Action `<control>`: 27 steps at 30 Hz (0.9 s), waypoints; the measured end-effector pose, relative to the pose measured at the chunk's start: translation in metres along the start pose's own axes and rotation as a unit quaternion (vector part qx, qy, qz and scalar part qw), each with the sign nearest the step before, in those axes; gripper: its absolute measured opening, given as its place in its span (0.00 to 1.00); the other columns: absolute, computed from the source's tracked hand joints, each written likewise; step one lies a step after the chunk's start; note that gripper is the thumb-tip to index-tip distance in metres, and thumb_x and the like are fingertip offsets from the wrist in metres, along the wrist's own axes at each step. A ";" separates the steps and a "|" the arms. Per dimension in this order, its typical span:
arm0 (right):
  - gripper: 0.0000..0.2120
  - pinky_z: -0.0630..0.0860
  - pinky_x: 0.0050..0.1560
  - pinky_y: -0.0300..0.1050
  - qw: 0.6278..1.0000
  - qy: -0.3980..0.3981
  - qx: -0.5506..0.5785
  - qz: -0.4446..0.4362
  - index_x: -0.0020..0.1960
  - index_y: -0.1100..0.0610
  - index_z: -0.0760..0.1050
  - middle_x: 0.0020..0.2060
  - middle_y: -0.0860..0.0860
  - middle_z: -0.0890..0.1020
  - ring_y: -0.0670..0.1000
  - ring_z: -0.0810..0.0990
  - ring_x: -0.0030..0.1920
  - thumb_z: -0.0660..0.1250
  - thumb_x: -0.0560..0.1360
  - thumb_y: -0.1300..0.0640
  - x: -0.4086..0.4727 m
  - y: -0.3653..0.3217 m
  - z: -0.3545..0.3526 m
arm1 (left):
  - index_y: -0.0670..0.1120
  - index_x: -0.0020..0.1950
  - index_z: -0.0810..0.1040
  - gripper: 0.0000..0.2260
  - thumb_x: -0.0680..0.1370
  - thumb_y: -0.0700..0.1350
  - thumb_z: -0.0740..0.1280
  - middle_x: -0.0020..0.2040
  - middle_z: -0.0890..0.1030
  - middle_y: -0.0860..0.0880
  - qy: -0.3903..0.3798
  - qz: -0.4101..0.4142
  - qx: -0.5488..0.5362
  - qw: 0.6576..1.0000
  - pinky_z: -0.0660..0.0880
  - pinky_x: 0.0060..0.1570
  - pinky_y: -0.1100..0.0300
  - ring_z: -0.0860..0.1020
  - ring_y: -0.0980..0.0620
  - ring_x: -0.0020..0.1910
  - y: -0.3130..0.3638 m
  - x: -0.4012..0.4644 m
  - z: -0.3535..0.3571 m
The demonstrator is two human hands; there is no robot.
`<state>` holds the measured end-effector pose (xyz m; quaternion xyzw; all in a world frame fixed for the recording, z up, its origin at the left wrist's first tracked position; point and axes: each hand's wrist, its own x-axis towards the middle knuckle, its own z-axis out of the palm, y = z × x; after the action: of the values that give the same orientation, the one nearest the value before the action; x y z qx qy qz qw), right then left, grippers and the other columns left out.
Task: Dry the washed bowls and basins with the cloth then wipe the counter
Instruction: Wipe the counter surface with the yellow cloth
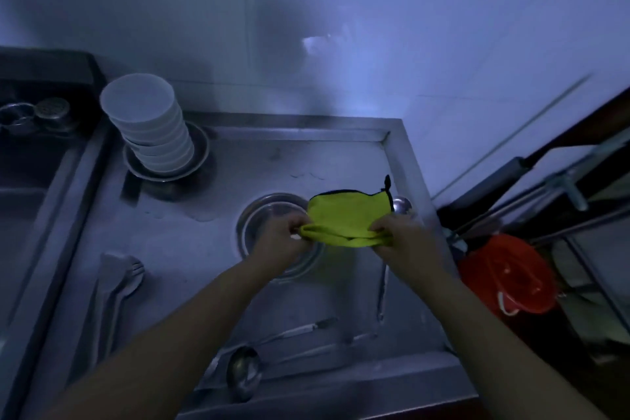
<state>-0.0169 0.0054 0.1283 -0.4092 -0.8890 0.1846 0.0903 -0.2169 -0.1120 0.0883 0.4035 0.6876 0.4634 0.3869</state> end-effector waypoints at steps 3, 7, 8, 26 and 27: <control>0.17 0.70 0.56 0.46 0.976 -0.194 -0.091 0.051 0.60 0.52 0.77 0.57 0.51 0.77 0.54 0.75 0.59 0.71 0.72 0.52 -0.033 0.022 0.038 | 0.42 0.48 0.82 0.09 0.72 0.34 0.67 0.51 0.82 0.43 -0.108 -0.011 0.165 0.980 0.71 0.52 0.58 0.78 0.45 0.54 -0.043 -0.008 0.019; 0.22 0.63 0.63 0.40 0.964 -0.247 -0.051 0.084 0.69 0.51 0.70 0.67 0.50 0.71 0.49 0.67 0.68 0.65 0.77 0.47 -0.058 0.034 0.083 | 0.42 0.52 0.82 0.15 0.71 0.30 0.64 0.54 0.82 0.44 -0.107 -0.017 0.194 0.975 0.67 0.48 0.67 0.78 0.48 0.56 -0.069 -0.015 0.021; 0.22 0.62 0.65 0.39 0.971 -0.222 -0.035 0.084 0.70 0.52 0.69 0.69 0.51 0.69 0.49 0.65 0.69 0.64 0.78 0.48 -0.058 0.035 0.092 | 0.43 0.53 0.82 0.14 0.71 0.31 0.64 0.54 0.82 0.45 -0.089 -0.018 0.193 0.977 0.66 0.46 0.67 0.78 0.49 0.54 -0.069 -0.013 0.020; 0.38 0.37 0.69 0.69 0.973 -0.100 -0.202 0.043 0.77 0.43 0.51 0.77 0.57 0.51 0.65 0.44 0.76 0.46 0.71 0.28 0.114 0.054 0.186 | 0.42 0.52 0.82 0.21 0.62 0.41 0.63 0.52 0.82 0.42 0.082 -0.043 0.370 0.924 0.74 0.51 0.52 0.80 0.39 0.49 -0.112 0.050 0.000; 0.38 0.37 0.69 0.69 0.973 -0.101 -0.207 0.029 0.77 0.43 0.49 0.77 0.57 0.50 0.65 0.43 0.76 0.45 0.71 0.28 0.127 0.056 0.186 | 0.42 0.53 0.82 0.22 0.61 0.42 0.65 0.53 0.82 0.43 0.084 -0.063 0.384 0.917 0.73 0.51 0.51 0.79 0.39 0.50 -0.116 0.053 -0.003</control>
<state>-0.1185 0.0887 -0.0639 -0.4237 -0.9003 0.0399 -0.0921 -0.2623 -0.0930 -0.0290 0.4361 0.8670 0.1701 0.1710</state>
